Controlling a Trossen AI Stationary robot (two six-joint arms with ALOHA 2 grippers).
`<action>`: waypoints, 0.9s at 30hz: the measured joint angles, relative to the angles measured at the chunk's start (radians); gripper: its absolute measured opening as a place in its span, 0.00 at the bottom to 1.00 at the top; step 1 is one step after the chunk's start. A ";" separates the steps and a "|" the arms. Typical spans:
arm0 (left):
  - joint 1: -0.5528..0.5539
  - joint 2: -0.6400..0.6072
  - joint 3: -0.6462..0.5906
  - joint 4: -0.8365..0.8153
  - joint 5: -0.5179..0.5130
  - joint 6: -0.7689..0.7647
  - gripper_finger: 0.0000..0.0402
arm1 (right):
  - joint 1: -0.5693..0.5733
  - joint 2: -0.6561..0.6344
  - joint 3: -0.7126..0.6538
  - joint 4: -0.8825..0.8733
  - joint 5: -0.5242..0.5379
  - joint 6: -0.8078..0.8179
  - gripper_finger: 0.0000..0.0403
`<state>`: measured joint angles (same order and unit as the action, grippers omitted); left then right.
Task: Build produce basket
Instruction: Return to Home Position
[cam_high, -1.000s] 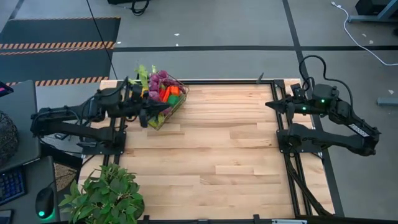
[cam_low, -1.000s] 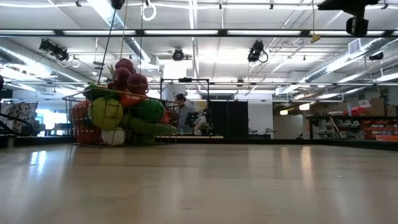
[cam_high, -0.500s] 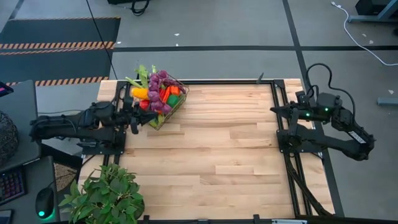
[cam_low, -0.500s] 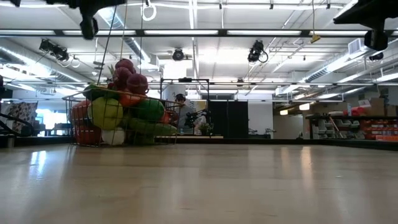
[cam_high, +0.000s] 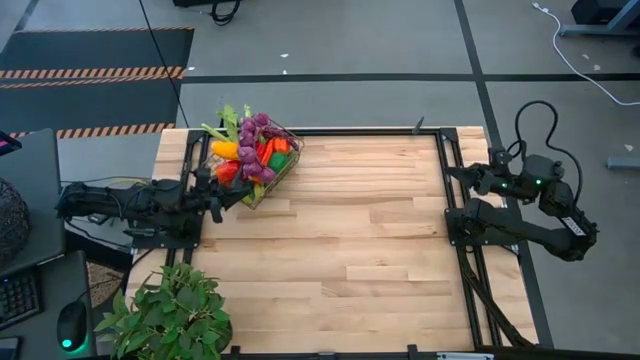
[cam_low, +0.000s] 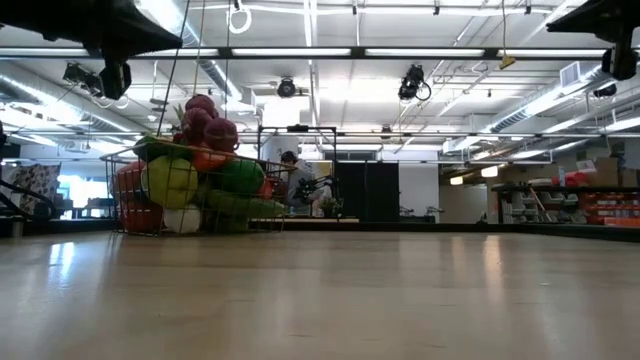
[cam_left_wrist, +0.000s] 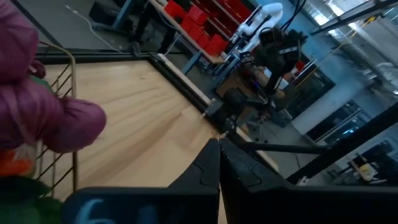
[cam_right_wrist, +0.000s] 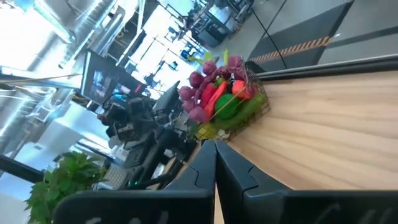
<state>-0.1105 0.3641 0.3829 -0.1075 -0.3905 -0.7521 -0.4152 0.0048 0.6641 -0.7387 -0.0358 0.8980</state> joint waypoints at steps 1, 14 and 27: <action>-0.008 0.000 -0.005 -0.001 -0.009 0.001 0.00 | 0.000 0.001 -0.003 0.000 0.001 0.001 0.02; -0.034 -0.073 -0.125 0.001 0.043 0.040 0.00 | 0.000 0.003 -0.090 -0.039 -0.207 -0.030 0.02; -0.034 -0.153 -0.234 0.014 0.055 0.116 0.02 | 0.000 0.003 -0.091 -0.057 -0.062 -0.162 0.02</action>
<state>-0.1444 0.2107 0.1493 -0.0930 -0.3359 -0.6366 -0.4152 0.0078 0.5732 -0.7954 -0.0977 0.7361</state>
